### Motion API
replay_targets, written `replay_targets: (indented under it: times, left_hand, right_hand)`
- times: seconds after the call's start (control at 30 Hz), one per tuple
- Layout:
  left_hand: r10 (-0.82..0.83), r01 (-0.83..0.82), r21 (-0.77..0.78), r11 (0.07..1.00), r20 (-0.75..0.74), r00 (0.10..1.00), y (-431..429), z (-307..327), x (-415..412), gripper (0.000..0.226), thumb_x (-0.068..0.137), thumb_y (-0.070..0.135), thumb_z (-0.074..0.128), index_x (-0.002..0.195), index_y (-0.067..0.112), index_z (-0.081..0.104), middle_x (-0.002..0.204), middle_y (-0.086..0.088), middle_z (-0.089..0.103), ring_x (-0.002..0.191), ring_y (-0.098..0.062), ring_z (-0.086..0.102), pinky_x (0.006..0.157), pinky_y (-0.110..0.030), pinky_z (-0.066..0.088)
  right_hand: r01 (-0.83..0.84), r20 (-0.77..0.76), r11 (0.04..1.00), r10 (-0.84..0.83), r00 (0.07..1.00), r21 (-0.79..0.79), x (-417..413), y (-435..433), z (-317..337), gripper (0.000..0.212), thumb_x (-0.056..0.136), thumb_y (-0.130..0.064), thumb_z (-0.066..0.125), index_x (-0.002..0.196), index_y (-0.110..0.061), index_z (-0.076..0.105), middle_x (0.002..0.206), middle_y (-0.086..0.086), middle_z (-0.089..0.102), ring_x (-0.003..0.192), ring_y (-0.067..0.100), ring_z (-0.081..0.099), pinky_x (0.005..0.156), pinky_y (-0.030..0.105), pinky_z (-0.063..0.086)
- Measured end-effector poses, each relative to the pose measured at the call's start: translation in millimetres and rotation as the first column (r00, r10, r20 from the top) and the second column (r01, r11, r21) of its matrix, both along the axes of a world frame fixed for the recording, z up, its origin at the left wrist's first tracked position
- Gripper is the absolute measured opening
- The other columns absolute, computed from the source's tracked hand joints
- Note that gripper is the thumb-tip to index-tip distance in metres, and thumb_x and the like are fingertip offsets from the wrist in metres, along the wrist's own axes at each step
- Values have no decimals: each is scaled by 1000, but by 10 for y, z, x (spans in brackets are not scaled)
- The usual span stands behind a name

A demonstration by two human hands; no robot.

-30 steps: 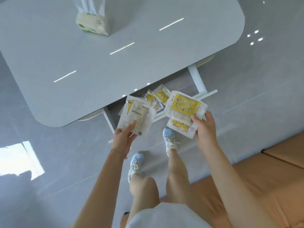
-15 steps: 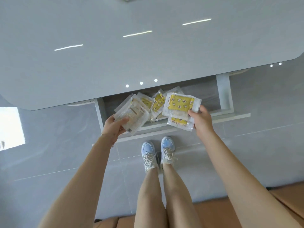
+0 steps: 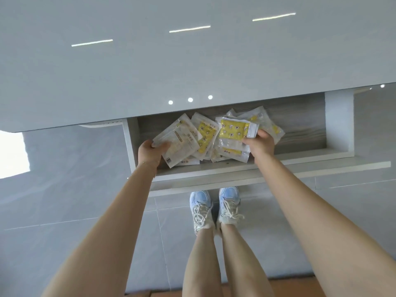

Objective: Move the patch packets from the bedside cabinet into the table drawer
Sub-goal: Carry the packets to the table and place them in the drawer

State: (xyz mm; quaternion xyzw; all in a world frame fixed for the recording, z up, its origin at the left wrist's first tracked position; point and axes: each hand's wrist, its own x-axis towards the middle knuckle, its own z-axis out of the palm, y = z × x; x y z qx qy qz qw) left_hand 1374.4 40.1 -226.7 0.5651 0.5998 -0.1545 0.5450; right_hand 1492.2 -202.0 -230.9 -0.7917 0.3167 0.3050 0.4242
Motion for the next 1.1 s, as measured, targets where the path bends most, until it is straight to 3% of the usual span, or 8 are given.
replay_targets:
  times: [0.1,0.23,0.33,0.4,0.5,0.7,0.83,1.1]
  left_hand:
    - [-197,203,200,959,-48,979,-44,53,20,30,82,22,69,106,14,55,101,-3,62,90,-23,59,71,-30,47]
    - [-330,318,220,922,21,944,-96,334,-11,55,84,28,67,133,20,43,125,1,56,110,-20,55,81,-25,41]
    - [-409,385,278,880,32,912,-162,753,-96,61,87,35,62,141,24,37,142,0,43,128,-19,43,99,-25,34]
    - [-496,473,332,816,-15,868,-226,1108,-139,60,88,45,57,142,29,37,147,0,38,135,-20,35,113,-38,28]
    - [-676,666,450,595,-168,717,-329,1667,-230,59,90,55,47,143,32,34,154,0,27,145,-23,16,119,-49,4]
    - [-777,793,506,340,-324,540,-495,2595,-514,71,86,66,42,147,34,25,159,-1,12,147,-30,-7,113,-54,-14]
    - [-729,788,498,362,-376,572,-559,3080,-810,76,85,67,42,149,35,16,160,-2,7,147,-30,-9,113,-56,-12]
    - [-488,586,522,620,-328,809,-417,3734,-1687,76,85,67,40,149,37,13,160,0,3,147,-26,-10,115,-55,-11]
  right_hand:
    - [-105,20,984,109,994,-143,-4,18,14,27,80,0,66,107,-2,64,94,7,65,82,19,58,46,11,39]
    - [-317,-26,927,318,948,-199,-26,49,252,59,88,-32,65,139,-9,44,137,10,54,123,28,53,91,33,48]
    - [-469,-16,862,475,880,-194,-100,69,724,67,92,-45,56,148,-16,33,148,7,42,136,27,40,105,40,38]
    - [-648,15,707,679,734,-285,-150,102,1144,65,92,-53,47,147,-21,34,147,6,44,136,28,38,106,44,37]
    - [-824,16,381,911,412,-420,-250,208,1755,65,93,-58,41,147,-25,33,148,4,43,139,29,32,110,45,33]
    - [-896,-127,90,979,160,-435,-464,357,2807,71,92,-59,40,152,-30,15,160,4,15,148,31,7,117,50,12]
    - [-894,-122,28,988,92,-447,-538,408,3364,73,92,-58,40,153,-31,10,162,5,10,149,31,3,118,50,11]
    - [-847,-76,-118,993,-91,-519,-834,798,4056,78,89,-63,43,153,-31,12,161,4,13,147,31,7,117,51,15]
